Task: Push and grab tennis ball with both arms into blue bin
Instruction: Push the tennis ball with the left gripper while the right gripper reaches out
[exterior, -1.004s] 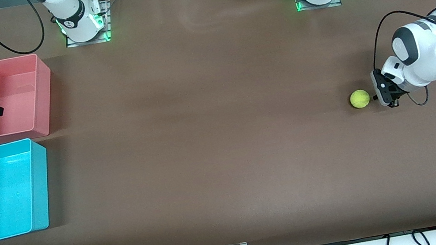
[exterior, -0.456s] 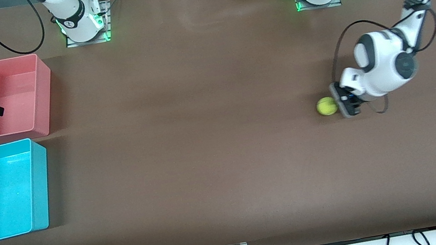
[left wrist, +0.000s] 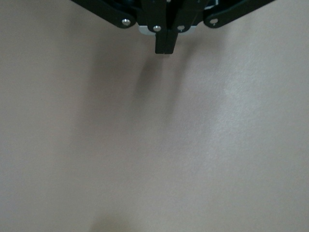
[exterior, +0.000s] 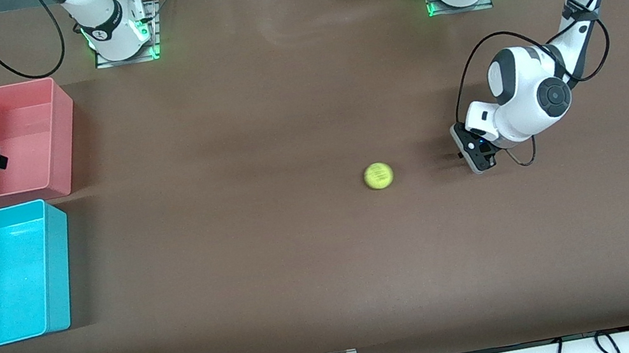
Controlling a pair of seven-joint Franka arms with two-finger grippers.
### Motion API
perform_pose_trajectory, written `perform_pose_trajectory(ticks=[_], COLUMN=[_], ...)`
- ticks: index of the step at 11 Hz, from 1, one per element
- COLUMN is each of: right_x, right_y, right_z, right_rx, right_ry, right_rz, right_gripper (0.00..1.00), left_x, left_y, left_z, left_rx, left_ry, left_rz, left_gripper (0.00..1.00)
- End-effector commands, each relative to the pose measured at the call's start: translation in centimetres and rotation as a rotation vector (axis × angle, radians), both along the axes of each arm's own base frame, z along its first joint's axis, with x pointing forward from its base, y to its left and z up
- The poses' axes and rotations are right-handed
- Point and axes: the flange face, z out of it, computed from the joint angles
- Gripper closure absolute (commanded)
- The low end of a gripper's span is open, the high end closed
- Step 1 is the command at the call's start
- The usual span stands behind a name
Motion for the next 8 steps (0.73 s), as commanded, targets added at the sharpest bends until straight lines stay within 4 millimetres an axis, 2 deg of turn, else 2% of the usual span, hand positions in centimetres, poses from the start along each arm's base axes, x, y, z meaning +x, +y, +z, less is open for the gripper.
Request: perform_pose_trajectory(ticks=[1, 3, 4, 6, 8], right_x=[1.6, 1.8, 2.2, 2.4, 2.4], right_y=[0.8, 0.8, 1.9, 2.1, 2.4], right_z=[-0.9, -0.8, -0.8, -0.8, -1.0], right_rx=[0.022, 0.022, 0.015, 0.007, 0.011], right_ry=[-0.024, -0.040, -0.060, -0.071, -0.063], right_rz=[0.000, -0.002, 0.013, 0.013, 0.017], right_gripper=[0.00, 0.00, 0.00, 0.00, 0.00], left_x=[-0.1, -0.1, -0.1, -0.1, -0.2], left_y=[0.4, 0.6, 0.7, 1.1, 2.2], left_z=[0.5, 0.6, 0.6, 0.5, 0.5], left_rx=[-0.005, -0.005, -0.005, -0.004, 0.003], left_ry=[-0.004, -0.004, -0.004, 0.001, 0.006], left_rz=[-0.007, -0.002, 0.000, 0.007, 0.033], left_gripper=[1.00, 1.00, 1.00, 1.00, 0.98])
